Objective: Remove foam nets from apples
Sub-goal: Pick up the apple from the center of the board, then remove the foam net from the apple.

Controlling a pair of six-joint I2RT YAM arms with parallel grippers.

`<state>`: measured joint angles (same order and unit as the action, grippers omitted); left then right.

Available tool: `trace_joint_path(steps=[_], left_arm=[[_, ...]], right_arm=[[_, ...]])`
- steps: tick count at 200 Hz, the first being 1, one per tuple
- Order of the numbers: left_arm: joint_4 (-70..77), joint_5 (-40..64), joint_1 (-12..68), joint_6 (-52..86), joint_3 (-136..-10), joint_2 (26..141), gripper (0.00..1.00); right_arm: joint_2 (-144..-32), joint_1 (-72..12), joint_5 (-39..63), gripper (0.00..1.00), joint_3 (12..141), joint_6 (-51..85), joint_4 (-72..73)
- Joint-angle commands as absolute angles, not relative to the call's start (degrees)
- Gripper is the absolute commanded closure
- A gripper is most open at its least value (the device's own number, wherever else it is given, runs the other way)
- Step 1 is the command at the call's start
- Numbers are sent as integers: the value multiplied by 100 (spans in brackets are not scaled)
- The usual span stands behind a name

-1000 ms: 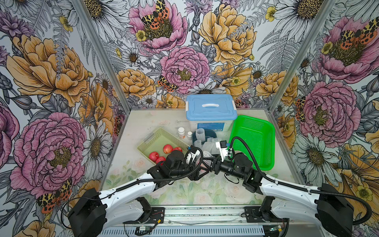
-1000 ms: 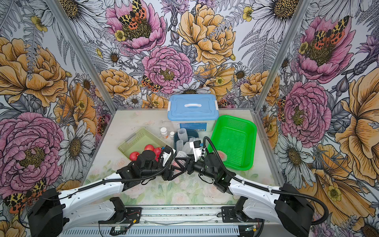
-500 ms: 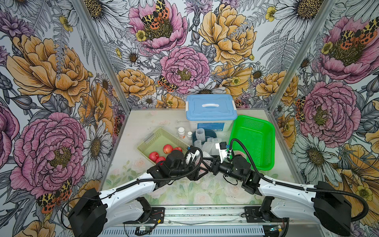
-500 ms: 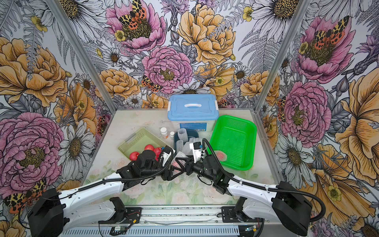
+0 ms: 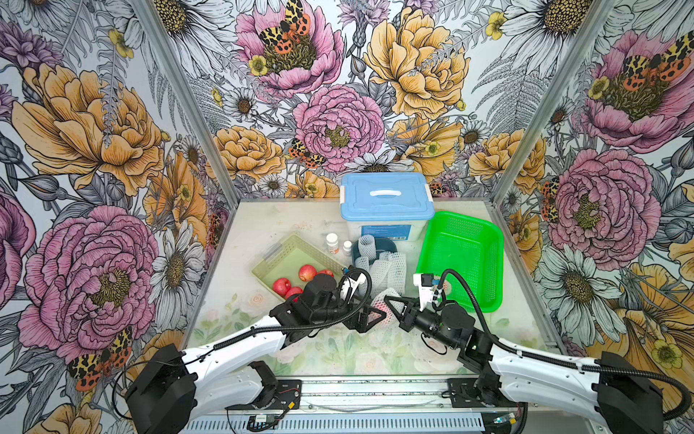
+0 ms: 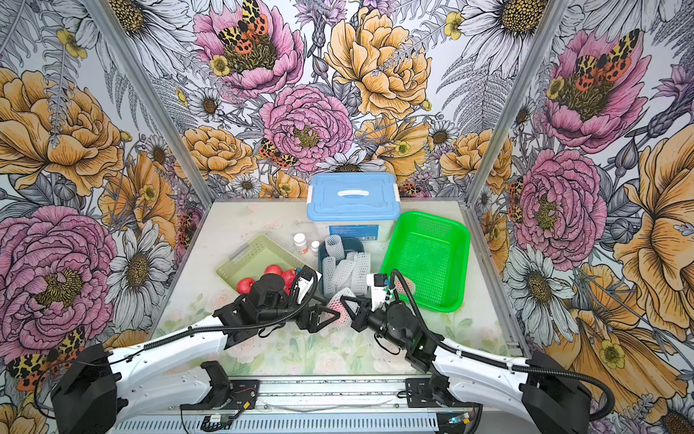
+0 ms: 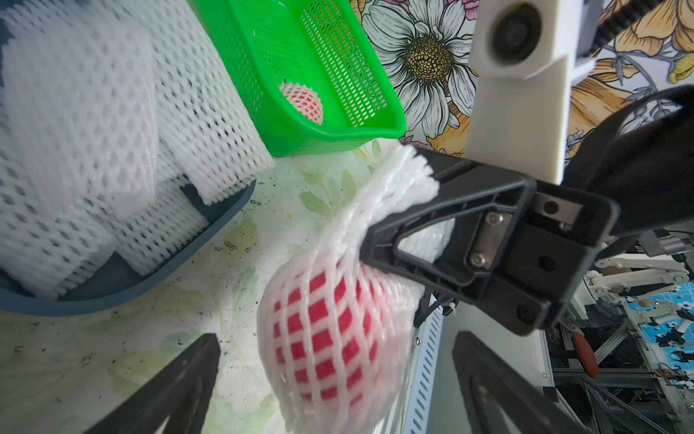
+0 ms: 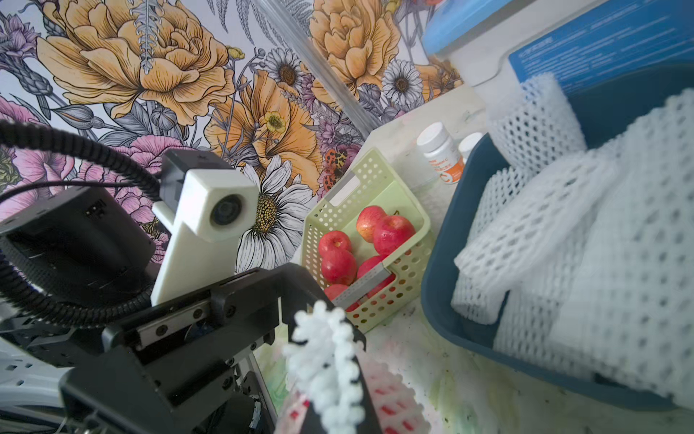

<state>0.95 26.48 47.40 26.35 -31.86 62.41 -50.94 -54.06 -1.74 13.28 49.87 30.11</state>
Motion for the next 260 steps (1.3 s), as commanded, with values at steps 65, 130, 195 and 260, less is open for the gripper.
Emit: trace_joint_path(steps=[65, 130, 195, 260], left_arm=[[145, 3140, 5282, 2013, -3744, 6897, 1], [-214, 1793, 5722, 1662, -4073, 7113, 1], [-573, 85, 5948, 1403, -4052, 6819, 1], [-454, 1252, 5978, 932, -4109, 6862, 1]], right_arm=[[-4382, -5088, -161, 100, 793, 6309, 2804], [-4788, -4738, 358, 100, 659, 7401, 4097], [-4684, -4746, 426, 100, 982, 7462, 3427], [-4937, -4724, 536, 100, 1138, 7626, 3641]])
